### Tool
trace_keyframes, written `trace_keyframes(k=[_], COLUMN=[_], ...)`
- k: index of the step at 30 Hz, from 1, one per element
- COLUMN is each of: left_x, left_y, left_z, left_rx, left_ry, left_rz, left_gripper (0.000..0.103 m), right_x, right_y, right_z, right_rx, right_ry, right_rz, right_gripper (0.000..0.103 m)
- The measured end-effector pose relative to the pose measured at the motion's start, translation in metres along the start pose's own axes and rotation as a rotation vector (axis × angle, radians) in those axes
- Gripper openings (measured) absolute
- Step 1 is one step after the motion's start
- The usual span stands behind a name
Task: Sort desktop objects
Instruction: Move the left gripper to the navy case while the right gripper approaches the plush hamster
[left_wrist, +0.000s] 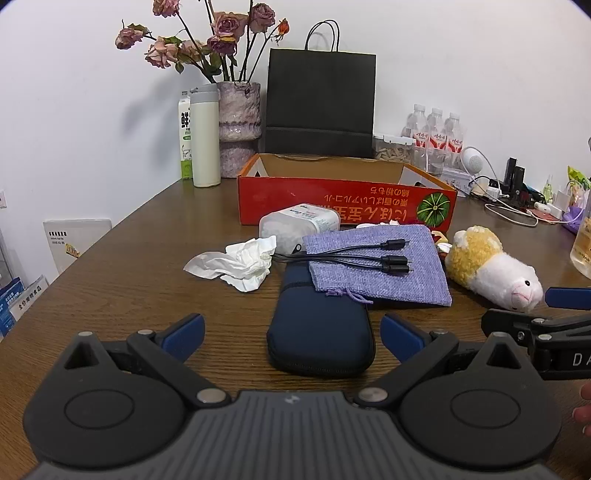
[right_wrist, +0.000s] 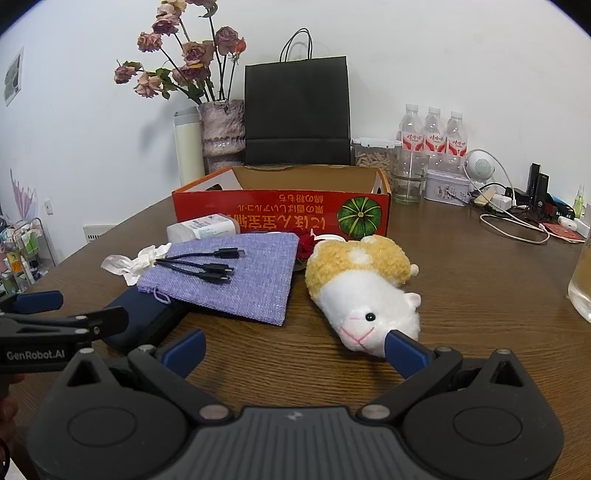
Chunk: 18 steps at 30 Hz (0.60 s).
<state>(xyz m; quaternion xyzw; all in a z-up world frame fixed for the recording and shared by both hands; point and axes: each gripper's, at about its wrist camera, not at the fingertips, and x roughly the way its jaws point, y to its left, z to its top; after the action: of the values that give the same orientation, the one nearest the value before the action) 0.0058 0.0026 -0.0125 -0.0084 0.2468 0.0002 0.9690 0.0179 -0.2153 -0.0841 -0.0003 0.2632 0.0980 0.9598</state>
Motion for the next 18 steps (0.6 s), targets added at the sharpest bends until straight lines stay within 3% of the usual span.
trace_keyframes(k=[18], left_x=[0.0084], left_y=[-0.0025], left_z=[0.0043], left_rx=[0.015], left_ry=[0.015], left_rz=[0.001], left_gripper=[0.103], right_x=[0.0073], right_y=[-0.0083], right_z=[-0.0015], right_rx=[0.011], right_ry=[0.015], right_rz=[-0.004], right_gripper=[0.103])
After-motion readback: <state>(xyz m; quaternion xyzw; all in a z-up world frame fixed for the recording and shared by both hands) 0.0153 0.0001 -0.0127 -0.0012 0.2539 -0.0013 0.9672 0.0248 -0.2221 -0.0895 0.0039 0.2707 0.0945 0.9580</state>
